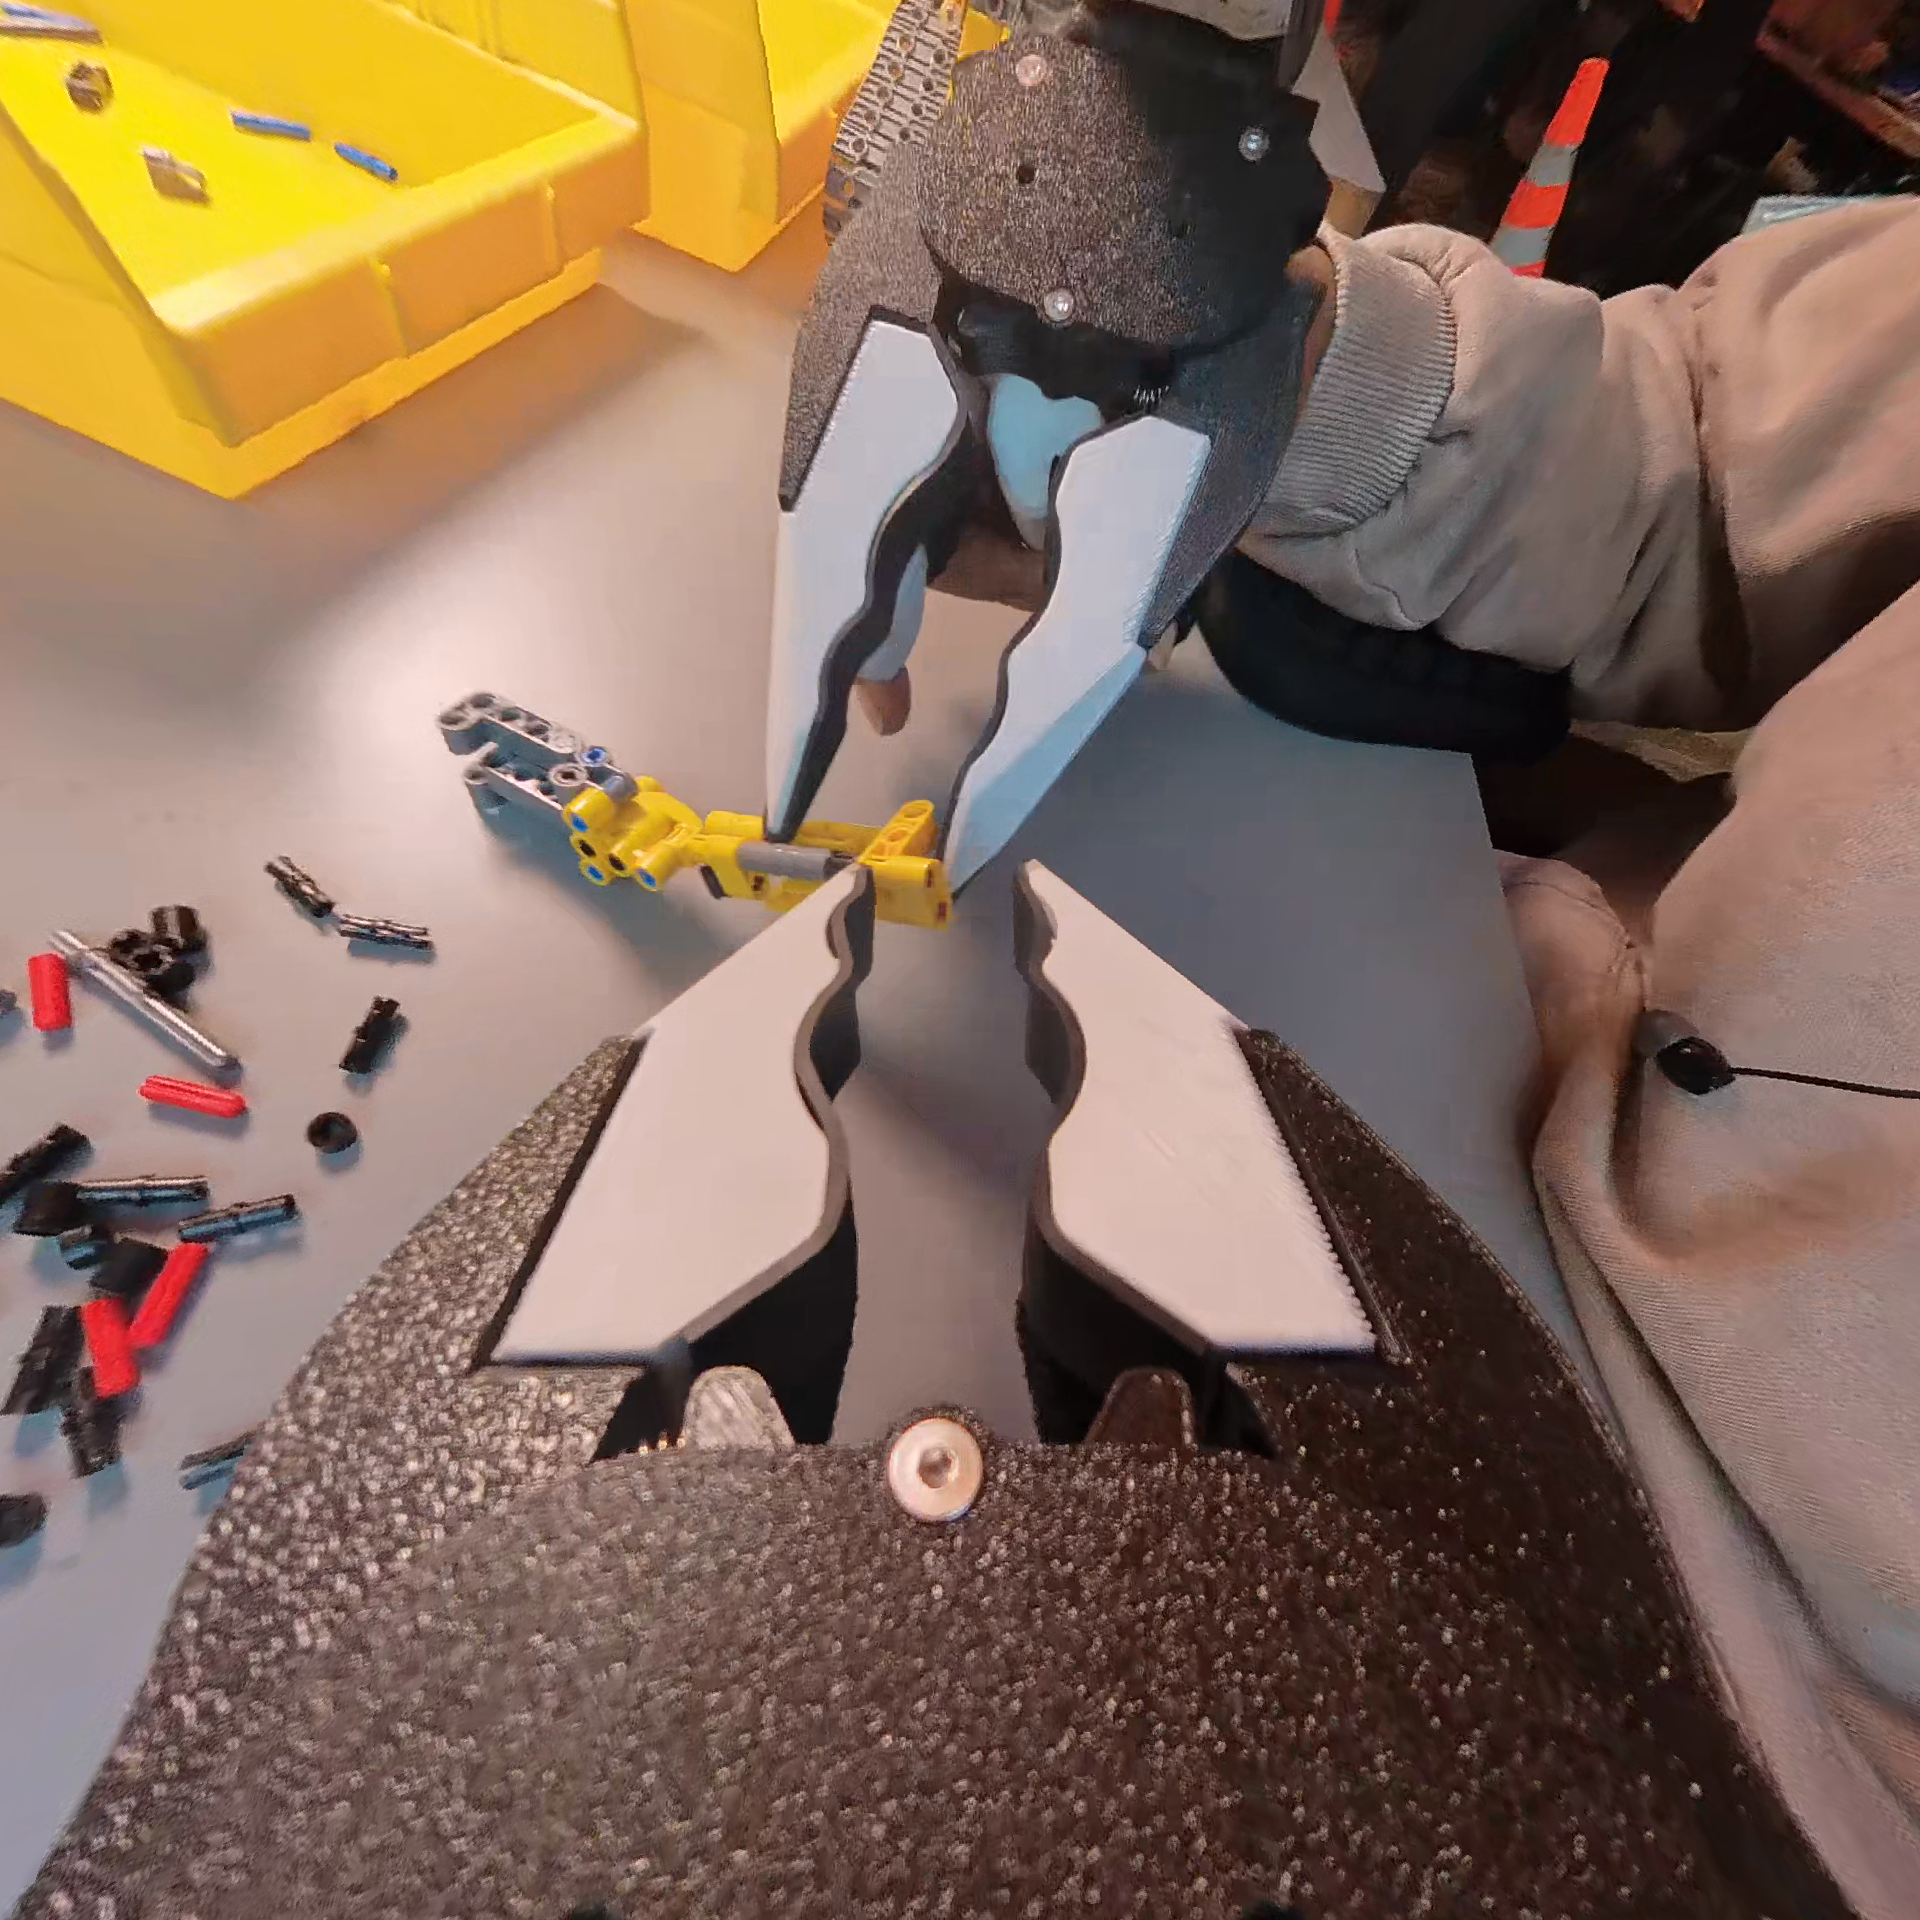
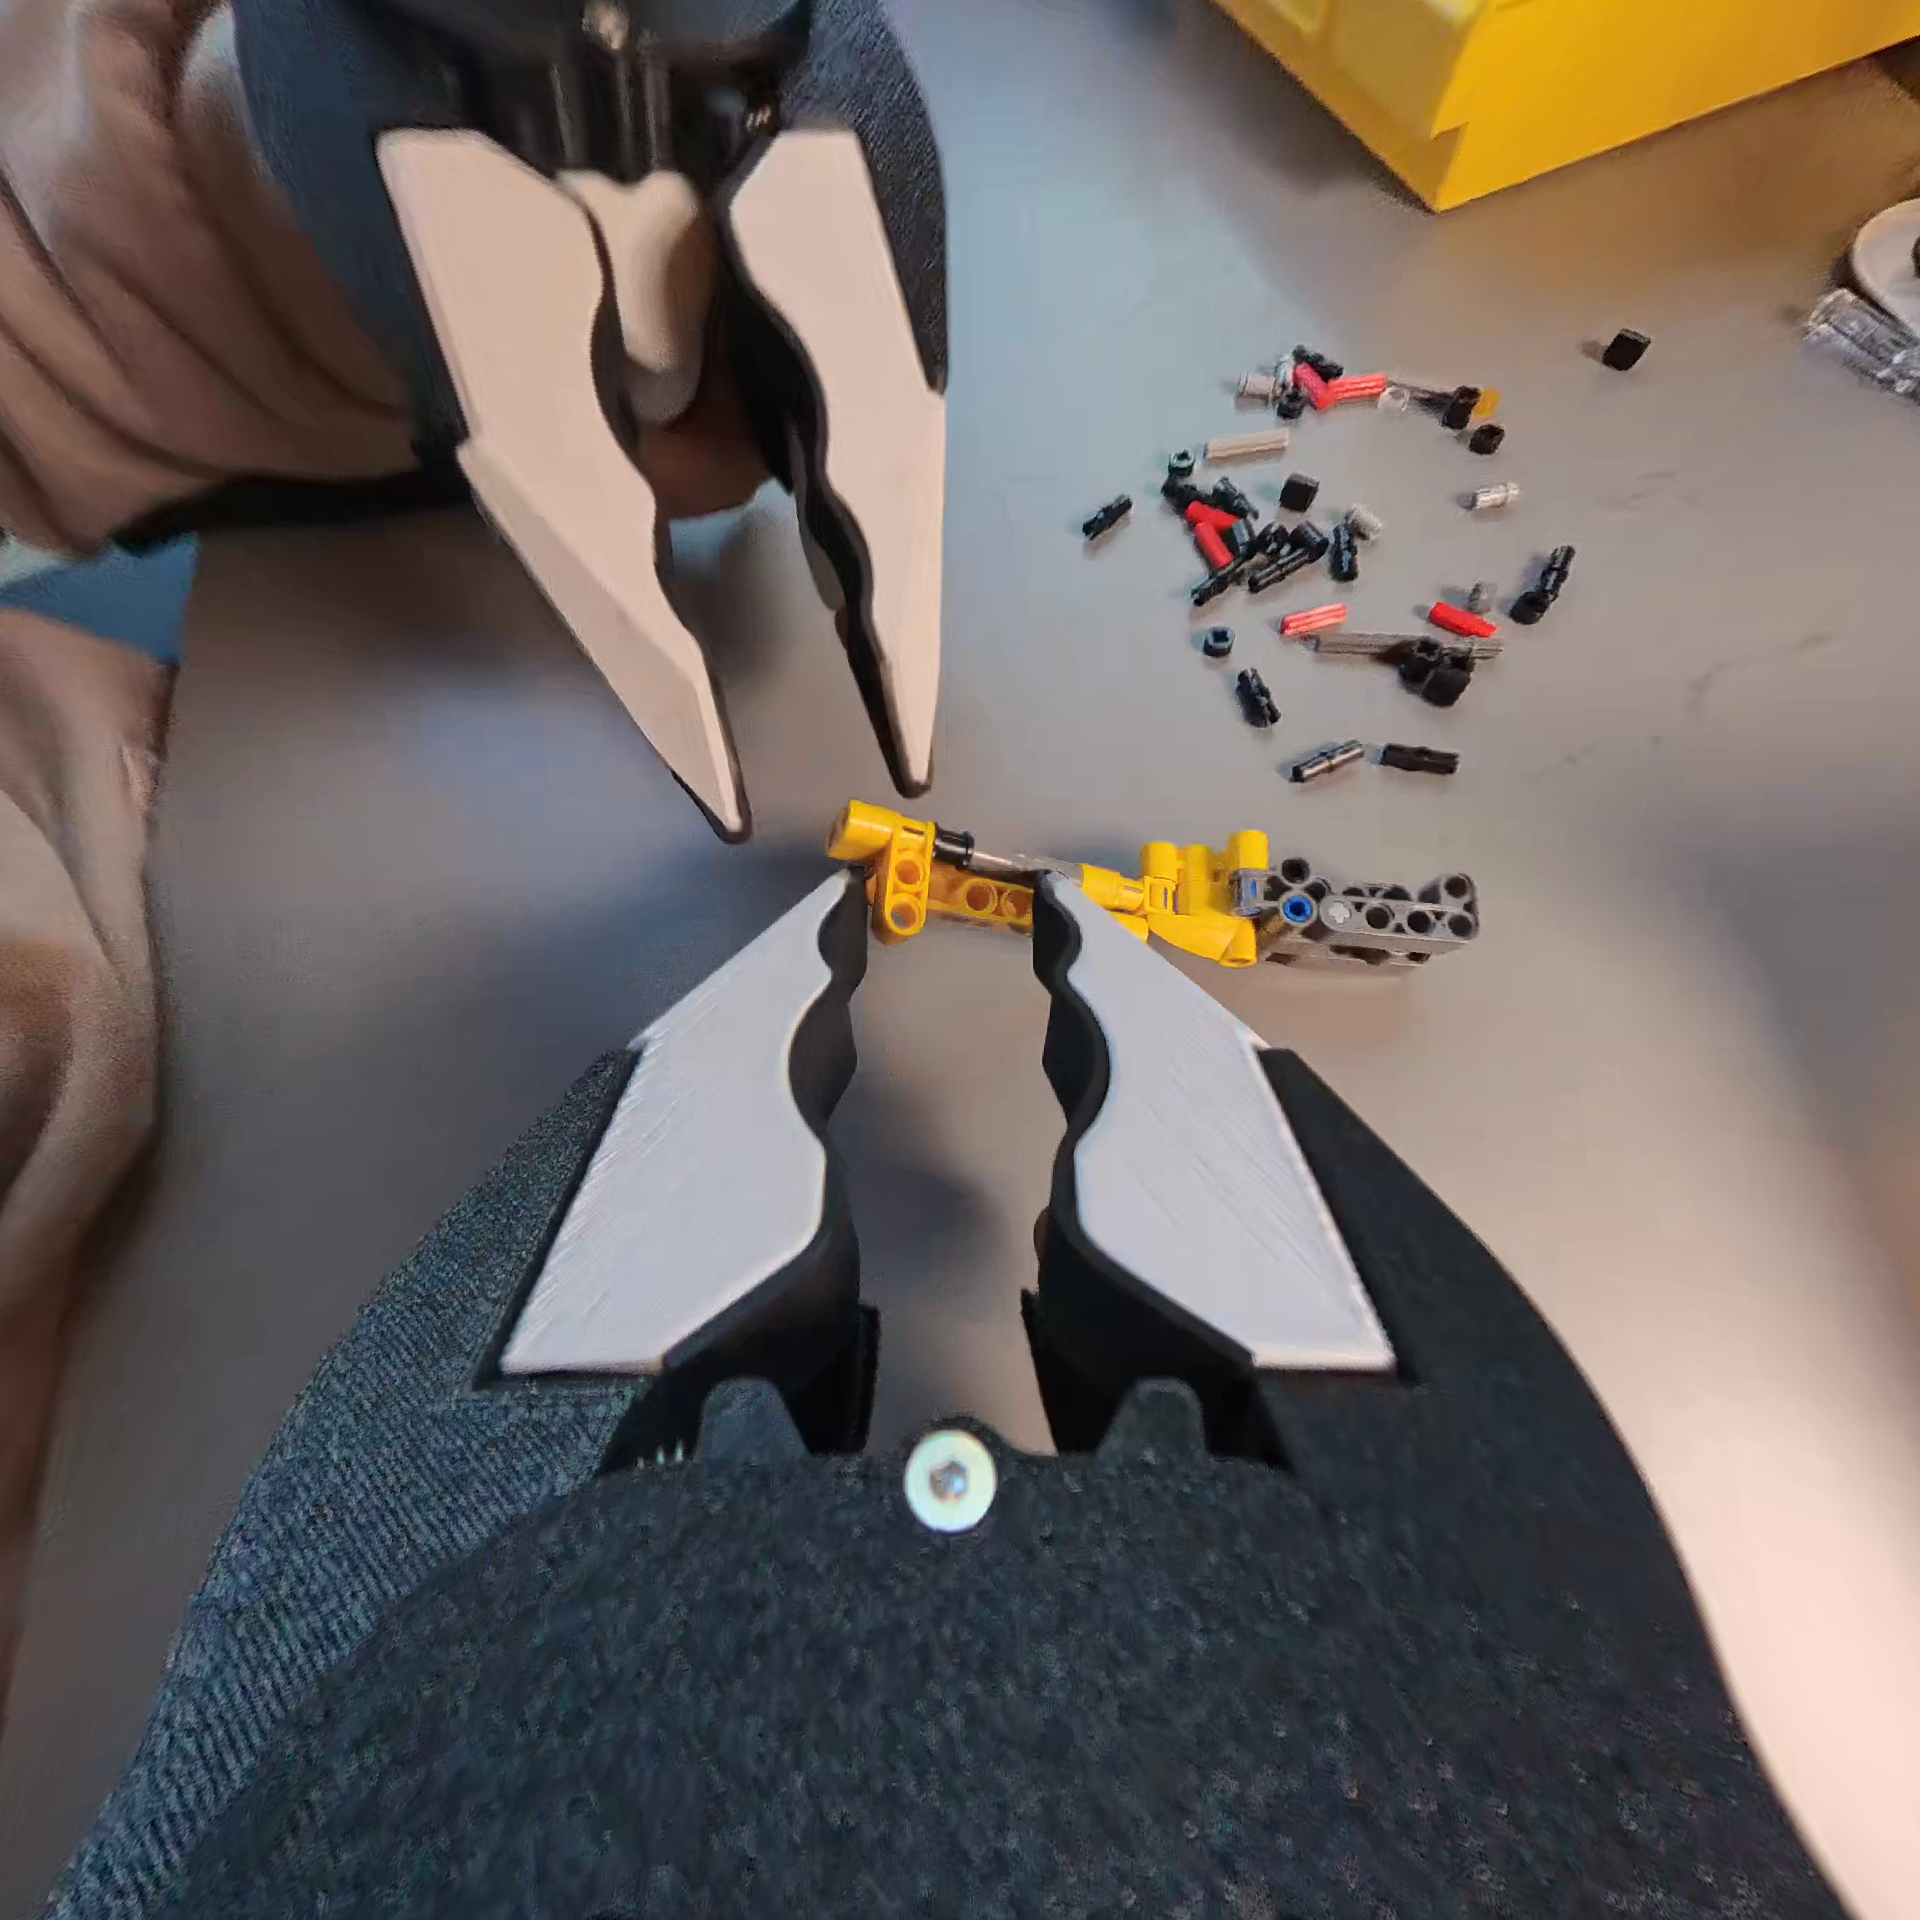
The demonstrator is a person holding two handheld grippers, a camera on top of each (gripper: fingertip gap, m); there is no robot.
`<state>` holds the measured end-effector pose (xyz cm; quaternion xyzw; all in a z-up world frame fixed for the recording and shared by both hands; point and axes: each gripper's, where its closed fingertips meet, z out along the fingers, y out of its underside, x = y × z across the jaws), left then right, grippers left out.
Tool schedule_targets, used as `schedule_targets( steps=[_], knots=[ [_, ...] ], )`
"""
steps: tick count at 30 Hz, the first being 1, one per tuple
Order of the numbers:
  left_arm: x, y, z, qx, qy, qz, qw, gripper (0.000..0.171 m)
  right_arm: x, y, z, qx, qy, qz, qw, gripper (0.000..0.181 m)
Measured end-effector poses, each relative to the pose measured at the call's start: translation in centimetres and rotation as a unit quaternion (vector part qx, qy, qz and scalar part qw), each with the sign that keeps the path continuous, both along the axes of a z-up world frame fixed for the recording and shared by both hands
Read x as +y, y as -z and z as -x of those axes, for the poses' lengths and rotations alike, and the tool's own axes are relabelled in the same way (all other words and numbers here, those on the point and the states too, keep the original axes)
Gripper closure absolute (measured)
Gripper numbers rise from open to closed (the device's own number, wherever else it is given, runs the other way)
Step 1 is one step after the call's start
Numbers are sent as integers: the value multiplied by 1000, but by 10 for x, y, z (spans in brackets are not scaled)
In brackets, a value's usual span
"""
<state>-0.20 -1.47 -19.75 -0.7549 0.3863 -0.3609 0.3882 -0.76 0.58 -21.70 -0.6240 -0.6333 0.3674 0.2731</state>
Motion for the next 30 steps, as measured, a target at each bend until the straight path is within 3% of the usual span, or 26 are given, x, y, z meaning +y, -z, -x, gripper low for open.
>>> schedule_targets(
  steps=[2, 7, 8, 9, 14, 20, 26, 29, 30],
  knots=[
    [6, -5, 4, 7, -22, -27, 999, 151, -1, -10, 5, 27, 18, 36, 999, 152],
    [18, -14, 16, -3, -58, -37, 998, 159, 9, -25, 13, 60, 66, 20, 996, 152],
    [22, -13, 21, 11, -72, -49, 996, 164, 9, -29, 14, 72, 70, 22, 995, 169],
    [22, -13, 23, 20, -68, -63, 995, 171, 9, -31, 14, 74, 78, 25, 994, 169],
    [17, -12, 24, 38, -47, -69, 996, 171, 2, -29, 13, 67, 44, -20, 997, 168],
    [14, -26, 21, -49, -37, -38, 997, 171, 5, -36, 12, 96, 40, -7, 995, 169],
    [-2, -52, 15, -84, 11, -141, 986, 127, -16, -78, 7, 213, -35, 131, 968, 169],
    [-8, -52, 3, -72, 23, -164, 983, 123, -30, -88, 5, 240, -76, 207, 945, 169],
    [-9, -50, 0, -63, 23, -171, 983, 131, -37, -90, 6, 246, -91, 230, 937, 169]
  ],
)
